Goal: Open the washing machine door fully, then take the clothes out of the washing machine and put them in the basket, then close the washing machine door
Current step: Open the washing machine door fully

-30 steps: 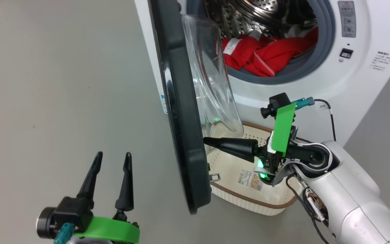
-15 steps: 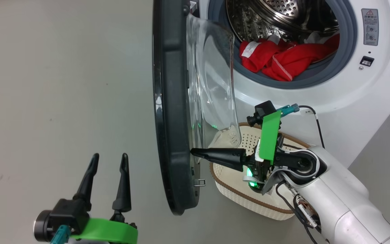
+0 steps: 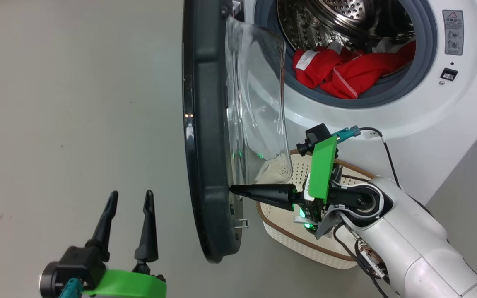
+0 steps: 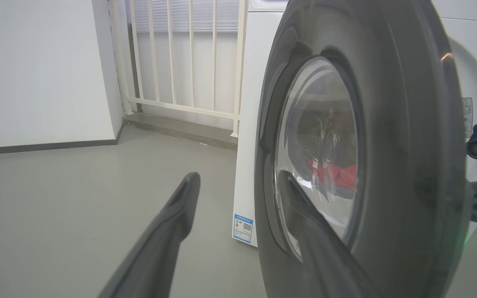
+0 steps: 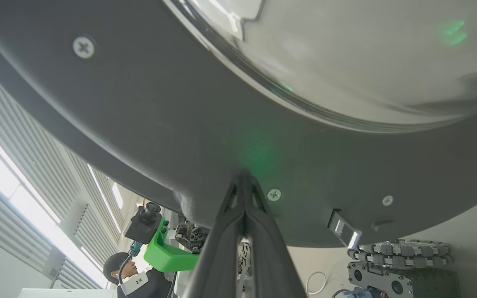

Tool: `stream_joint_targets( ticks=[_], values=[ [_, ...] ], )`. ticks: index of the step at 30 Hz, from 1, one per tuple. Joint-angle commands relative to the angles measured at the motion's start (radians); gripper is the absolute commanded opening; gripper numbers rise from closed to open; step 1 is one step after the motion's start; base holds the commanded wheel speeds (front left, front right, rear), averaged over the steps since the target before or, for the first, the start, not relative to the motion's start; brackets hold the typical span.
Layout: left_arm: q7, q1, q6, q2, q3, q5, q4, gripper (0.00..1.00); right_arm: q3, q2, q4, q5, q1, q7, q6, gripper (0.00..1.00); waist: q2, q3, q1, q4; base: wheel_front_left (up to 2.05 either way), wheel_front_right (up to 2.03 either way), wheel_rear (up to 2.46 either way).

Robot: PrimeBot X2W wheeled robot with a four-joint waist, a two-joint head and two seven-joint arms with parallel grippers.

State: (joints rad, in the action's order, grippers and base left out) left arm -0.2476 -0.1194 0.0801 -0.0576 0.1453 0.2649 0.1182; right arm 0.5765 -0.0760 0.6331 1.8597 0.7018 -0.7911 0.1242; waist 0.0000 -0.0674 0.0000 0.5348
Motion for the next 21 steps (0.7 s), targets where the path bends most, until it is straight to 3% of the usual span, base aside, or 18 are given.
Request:
stream_joint_targets(
  ticks=[1, 2, 3, 4, 5, 12, 21],
  values=[
    [0.001, -0.005, 0.006, -0.022, -0.032, 0.004, -0.022, 1.0, 0.009, 0.018, -0.024, -0.026, 0.014, 0.017, 0.007, 0.38, 0.0, 0.004, 0.0, -0.003, 0.0, 0.0, 0.0],
    [0.002, -0.006, 0.006, -0.023, -0.031, 0.005, -0.02, 1.0, 0.007, 0.014, -0.03, -0.038, 0.009, 0.025, 0.007, 0.49, 0.0, 0.008, 0.0, -0.004, 0.0, 0.0, 0.0],
    [0.005, -0.006, 0.004, -0.023, -0.029, 0.007, -0.018, 1.0, 0.002, 0.008, -0.037, -0.051, 0.003, 0.038, 0.007, 0.91, 0.0, 0.011, 0.0, -0.005, 0.0, 0.0, 0.0],
    [0.005, -0.006, 0.004, -0.023, -0.029, 0.007, -0.018, 1.0, 0.002, 0.008, -0.037, -0.051, 0.003, 0.038, 0.007, 0.91, 0.0, 0.011, 0.0, -0.005, 0.0, 0.0, 0.0],
    [0.007, -0.006, 0.002, -0.024, -0.028, 0.009, -0.015, 1.0, -0.001, 0.001, -0.049, -0.07, -0.002, 0.056, 0.007, 1.0, 0.0, 0.013, 0.0, -0.006, 0.0, 0.0, 0.0],
    [0.015, -0.006, -0.004, -0.028, -0.018, 0.017, -0.001, 1.0, 0.013, -0.081, -0.172, -0.295, -0.06, 0.253, 0.007, 1.0, 0.0, 0.034, 0.0, -0.016, 0.0, 0.0, 0.0],
    [0.024, -0.002, 0.001, -0.04, -0.012, 0.017, -0.007, 1.0, 0.166, -0.169, -0.209, -0.624, -0.082, 0.579, 0.007, 1.0, 0.0, 0.05, 0.0, -0.057, 0.0, 0.0, 0.0]
  ],
)
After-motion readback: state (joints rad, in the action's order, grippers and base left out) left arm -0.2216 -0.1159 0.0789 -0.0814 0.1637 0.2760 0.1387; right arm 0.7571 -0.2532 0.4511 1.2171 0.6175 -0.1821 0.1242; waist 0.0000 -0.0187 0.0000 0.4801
